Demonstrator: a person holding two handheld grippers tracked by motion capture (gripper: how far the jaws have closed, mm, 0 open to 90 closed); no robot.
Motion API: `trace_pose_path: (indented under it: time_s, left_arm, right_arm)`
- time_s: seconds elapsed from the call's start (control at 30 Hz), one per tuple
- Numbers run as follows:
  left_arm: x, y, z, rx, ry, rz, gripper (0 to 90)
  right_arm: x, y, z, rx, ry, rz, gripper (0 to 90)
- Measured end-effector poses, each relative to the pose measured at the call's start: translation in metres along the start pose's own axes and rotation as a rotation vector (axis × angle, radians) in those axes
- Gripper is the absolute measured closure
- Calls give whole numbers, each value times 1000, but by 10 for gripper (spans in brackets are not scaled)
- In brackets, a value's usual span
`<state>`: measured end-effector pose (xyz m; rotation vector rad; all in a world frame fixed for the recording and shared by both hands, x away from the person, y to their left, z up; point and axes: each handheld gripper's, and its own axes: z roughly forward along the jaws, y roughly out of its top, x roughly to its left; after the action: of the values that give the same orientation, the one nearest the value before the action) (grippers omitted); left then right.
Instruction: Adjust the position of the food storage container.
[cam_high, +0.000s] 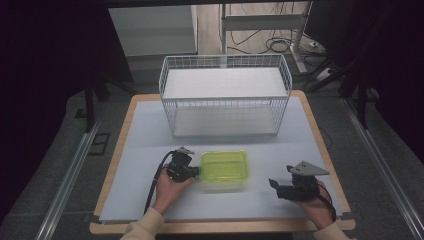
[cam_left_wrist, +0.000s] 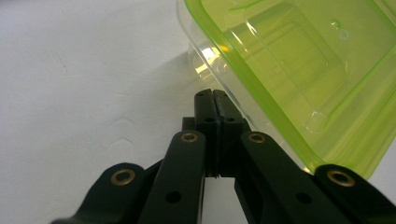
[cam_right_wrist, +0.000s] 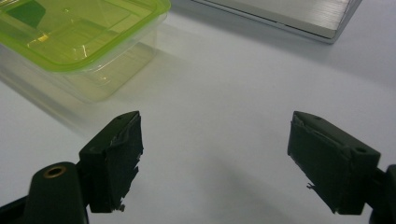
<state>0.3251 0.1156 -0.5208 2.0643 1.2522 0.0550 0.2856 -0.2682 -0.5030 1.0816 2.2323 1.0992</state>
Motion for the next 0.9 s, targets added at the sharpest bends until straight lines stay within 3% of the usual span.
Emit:
trace_pose_path:
  time_s: [0.2,0.4,0.7,0.73,0.9]
  left_arm:
    - [12,-7,-20,-46,-9,-35,900]
    - [21,-19,-46,-104,-59,-74,884]
    - [19,-33,-67,-142,-90,-63,825]
    - [18,-32,-68,-149,-91,-60,799]
    - [14,-30,-76,-193,-111,-73,401]
  right_arm:
    - [-2,0,-1,-14,6,20,183]
    - [0,2,-3,-33,39,46,183]
    - [2,4,-2,-50,82,38,202]
    - [2,4,-2,-50,82,35,201]
    - [4,4,-2,-63,94,21,193]
